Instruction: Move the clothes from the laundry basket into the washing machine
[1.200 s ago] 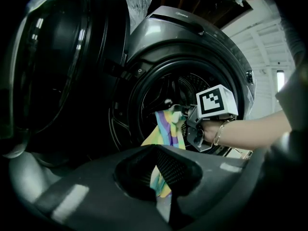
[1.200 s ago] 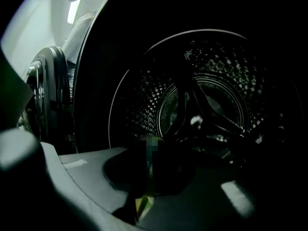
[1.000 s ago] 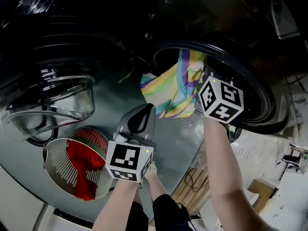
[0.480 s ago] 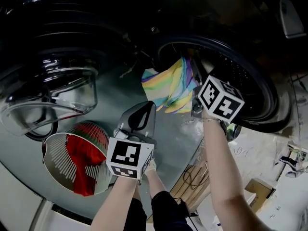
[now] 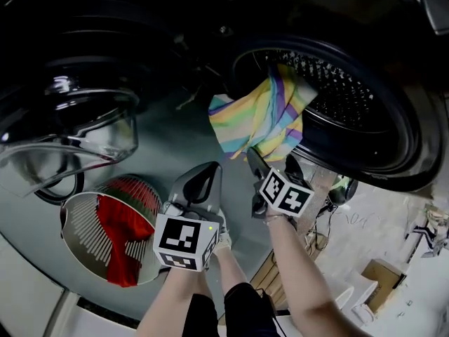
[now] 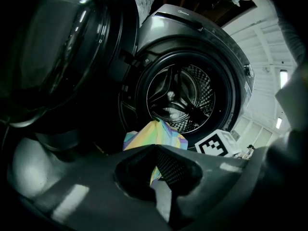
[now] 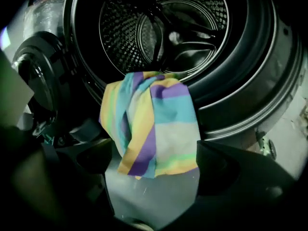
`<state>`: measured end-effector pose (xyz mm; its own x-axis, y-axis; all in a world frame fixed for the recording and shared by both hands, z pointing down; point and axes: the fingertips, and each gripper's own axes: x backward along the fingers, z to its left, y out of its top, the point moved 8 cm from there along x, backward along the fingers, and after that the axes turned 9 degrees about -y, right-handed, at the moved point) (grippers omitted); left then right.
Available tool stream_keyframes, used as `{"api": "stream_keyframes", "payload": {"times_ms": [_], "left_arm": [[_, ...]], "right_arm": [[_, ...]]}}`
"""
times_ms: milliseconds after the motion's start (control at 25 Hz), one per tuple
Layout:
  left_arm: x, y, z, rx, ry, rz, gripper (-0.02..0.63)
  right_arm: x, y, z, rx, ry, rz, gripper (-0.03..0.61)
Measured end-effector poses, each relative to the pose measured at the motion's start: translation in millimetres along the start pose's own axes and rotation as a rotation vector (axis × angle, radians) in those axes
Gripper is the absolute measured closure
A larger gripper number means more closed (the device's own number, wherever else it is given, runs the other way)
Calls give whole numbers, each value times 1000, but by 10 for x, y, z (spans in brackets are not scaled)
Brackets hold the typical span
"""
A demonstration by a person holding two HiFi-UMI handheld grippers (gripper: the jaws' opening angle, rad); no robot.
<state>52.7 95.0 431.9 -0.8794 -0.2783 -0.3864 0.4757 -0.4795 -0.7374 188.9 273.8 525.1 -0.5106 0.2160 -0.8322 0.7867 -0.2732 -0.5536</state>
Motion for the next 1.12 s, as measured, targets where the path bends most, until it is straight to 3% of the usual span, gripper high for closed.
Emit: {"api": "stream_keyframes", "payload": {"times_ms": [120,280,320,360,440,600,880,1120], "left_arm": [[-16,-119,5,5,12,-4,612],[19,-226,35,1,41,-26,612],[21,-244,50,0,42,-27,612],[22,-259,65,1,42,-27,612],[27,-270,87,5,45,-34,612],[41,-264,81,13,51,-46,612],[53,-114,23,7,58,-56,612],[11,71,-55,1,43,-70,612]], "right_arm": [[-283,42,137,-8,-5,-18,-31],[-454,38,279,-17,-56,-40,-26],[-481,60,282,-9,-90,-41,6],[-495,96,277,2,-122,-42,110],[-485,162,260,36,-153,-47,218],[-314,191,275,110,-117,-81,467],[347,508,313,118,2,-266,486],[557,1068,276,133,-5,-426,486]]}}
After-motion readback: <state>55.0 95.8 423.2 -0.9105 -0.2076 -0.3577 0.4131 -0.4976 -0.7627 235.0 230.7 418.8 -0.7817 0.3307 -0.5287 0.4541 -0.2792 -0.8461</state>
